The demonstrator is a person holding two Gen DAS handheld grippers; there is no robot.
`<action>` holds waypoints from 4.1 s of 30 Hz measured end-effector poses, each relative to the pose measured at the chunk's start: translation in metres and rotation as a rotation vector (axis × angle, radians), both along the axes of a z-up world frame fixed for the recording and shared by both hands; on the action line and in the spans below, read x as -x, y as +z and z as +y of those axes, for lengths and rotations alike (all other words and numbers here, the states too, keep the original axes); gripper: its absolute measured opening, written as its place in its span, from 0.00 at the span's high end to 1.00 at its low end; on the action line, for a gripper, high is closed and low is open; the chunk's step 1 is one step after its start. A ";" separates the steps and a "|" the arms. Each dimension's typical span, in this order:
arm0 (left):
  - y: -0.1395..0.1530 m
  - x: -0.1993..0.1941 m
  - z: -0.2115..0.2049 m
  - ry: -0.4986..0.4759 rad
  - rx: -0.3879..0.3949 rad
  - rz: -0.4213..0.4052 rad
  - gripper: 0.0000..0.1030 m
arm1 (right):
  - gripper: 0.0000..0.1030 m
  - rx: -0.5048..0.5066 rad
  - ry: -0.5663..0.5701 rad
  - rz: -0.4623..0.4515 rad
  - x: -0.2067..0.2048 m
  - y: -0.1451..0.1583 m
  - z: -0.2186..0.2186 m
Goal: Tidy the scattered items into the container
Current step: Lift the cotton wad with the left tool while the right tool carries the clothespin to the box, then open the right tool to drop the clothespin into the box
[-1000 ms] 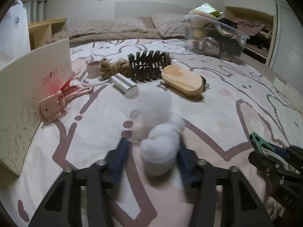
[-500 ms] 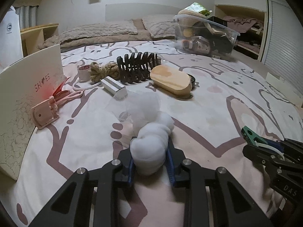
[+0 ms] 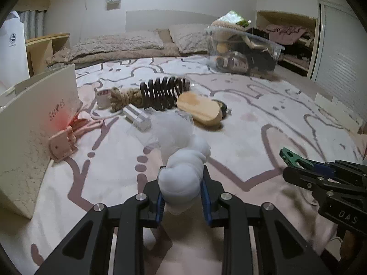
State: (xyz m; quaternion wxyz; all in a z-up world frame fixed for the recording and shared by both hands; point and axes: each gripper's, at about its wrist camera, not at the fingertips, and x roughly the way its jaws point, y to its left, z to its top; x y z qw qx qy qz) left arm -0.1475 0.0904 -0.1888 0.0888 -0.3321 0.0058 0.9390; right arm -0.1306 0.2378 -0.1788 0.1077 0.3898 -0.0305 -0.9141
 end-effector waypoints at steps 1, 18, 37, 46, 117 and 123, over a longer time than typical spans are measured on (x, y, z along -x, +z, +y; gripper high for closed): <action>0.004 -0.002 -0.001 0.002 -0.006 0.008 0.74 | 0.70 -0.001 0.002 0.011 -0.001 0.004 -0.001; 0.084 -0.038 -0.025 0.014 -0.073 0.154 0.74 | 0.70 -0.015 0.008 0.182 -0.021 0.075 -0.017; 0.144 -0.066 -0.055 0.057 -0.115 0.250 0.74 | 0.70 -0.005 0.061 0.326 -0.037 0.133 -0.049; 0.162 -0.075 -0.088 0.105 -0.101 0.302 0.74 | 0.70 -0.028 0.111 0.386 -0.033 0.154 -0.073; 0.120 0.029 -0.343 0.409 -0.074 0.076 0.74 | 0.70 0.146 0.582 0.139 0.144 0.152 -0.308; 0.117 0.046 -0.342 0.373 -0.039 0.006 0.74 | 0.70 0.081 0.638 0.117 0.161 0.149 -0.336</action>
